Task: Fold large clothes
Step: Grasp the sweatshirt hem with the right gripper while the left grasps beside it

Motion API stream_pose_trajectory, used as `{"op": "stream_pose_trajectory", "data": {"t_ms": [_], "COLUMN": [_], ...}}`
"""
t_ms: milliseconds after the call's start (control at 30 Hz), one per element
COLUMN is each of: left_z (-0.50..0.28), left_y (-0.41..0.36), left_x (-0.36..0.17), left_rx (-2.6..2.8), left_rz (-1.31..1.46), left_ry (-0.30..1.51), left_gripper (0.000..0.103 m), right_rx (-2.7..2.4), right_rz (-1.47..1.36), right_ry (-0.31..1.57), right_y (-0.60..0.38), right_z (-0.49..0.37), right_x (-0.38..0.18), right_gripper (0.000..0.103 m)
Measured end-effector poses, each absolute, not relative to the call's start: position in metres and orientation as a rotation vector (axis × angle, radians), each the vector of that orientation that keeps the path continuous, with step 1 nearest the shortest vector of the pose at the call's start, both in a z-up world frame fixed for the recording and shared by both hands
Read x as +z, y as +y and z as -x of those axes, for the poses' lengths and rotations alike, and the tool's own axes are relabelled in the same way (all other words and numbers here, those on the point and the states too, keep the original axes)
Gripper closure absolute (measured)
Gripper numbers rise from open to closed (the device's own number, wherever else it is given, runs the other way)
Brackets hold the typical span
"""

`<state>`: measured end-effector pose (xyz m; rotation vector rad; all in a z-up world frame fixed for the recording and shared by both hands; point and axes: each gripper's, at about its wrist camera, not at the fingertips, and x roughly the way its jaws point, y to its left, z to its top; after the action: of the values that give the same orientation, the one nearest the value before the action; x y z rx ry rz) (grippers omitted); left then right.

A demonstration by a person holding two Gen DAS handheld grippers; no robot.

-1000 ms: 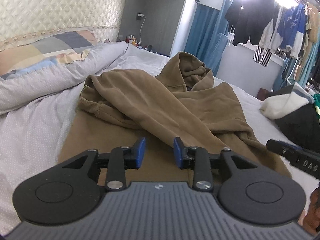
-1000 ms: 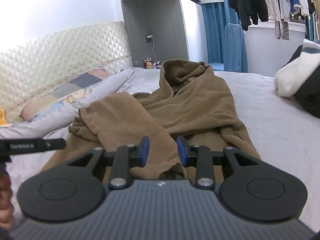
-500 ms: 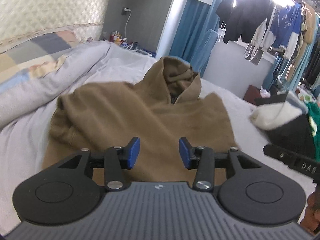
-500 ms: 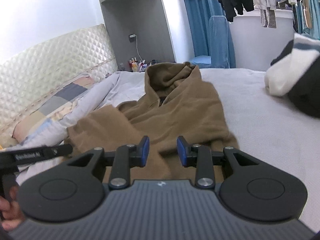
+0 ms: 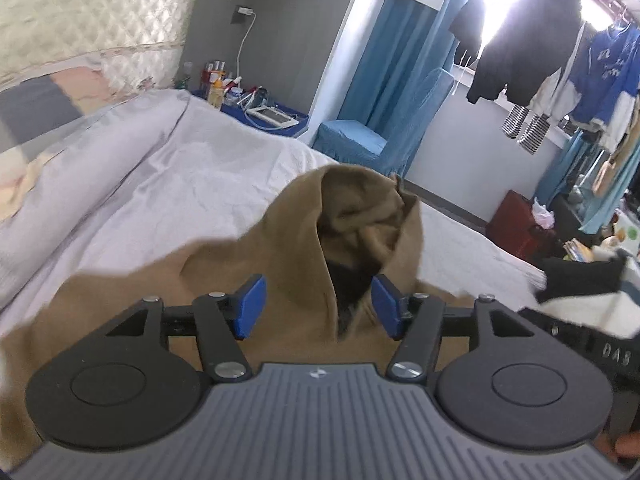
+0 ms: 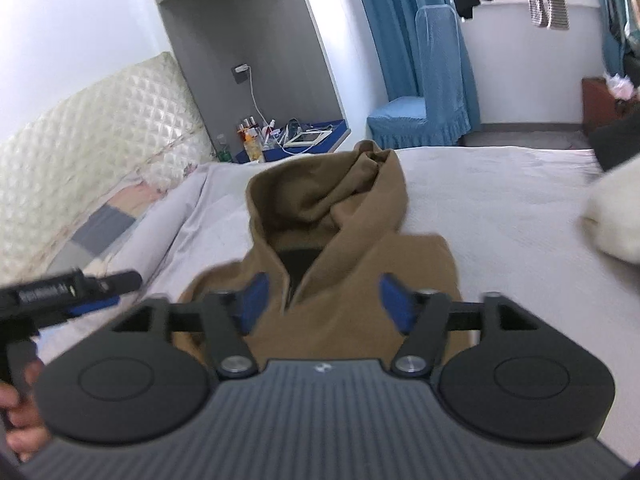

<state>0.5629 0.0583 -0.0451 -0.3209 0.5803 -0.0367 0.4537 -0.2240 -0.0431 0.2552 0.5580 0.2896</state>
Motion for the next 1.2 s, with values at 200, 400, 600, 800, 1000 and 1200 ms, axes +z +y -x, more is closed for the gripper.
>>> {"op": "stream_pose_trajectory", "data": {"t_ms": [200,400,600,800,1000,1200], "left_z": [-0.696,-0.780,-0.822,-0.858,-0.845,-0.793], "left_y": [0.077,0.077,0.046,0.055,0.086,0.119], "left_x": [-0.103,-0.144,-0.148,-0.143,-0.121,-0.087], "left_rx": [-0.022,-0.054,-0.014,0.082,0.145,0.154], "left_rz": [0.309,0.324,0.241,0.292,0.361,0.438], "left_ry": [0.630,0.662,0.688,0.702,0.704,0.630], "left_gripper": [0.039,0.038,0.038,0.059,0.097,0.097], "right_rx": [0.231,0.128,0.011,-0.013,0.071,0.171], "right_rz": [-0.208,-0.176,-0.163,-0.220,-0.166,-0.127], "right_ry": [0.605,0.668,0.685,0.745,0.690,0.547], "right_y": [-0.201,-0.191,-0.196,-0.206,-0.196,-0.204], "right_z": [-0.586,-0.690,-0.748,-0.779,-0.759,-0.712], "right_x": [-0.077,-0.122,-0.140,-0.153,-0.127,-0.074], "right_gripper": [0.034,0.035,0.035,0.049,0.083,0.087]}}
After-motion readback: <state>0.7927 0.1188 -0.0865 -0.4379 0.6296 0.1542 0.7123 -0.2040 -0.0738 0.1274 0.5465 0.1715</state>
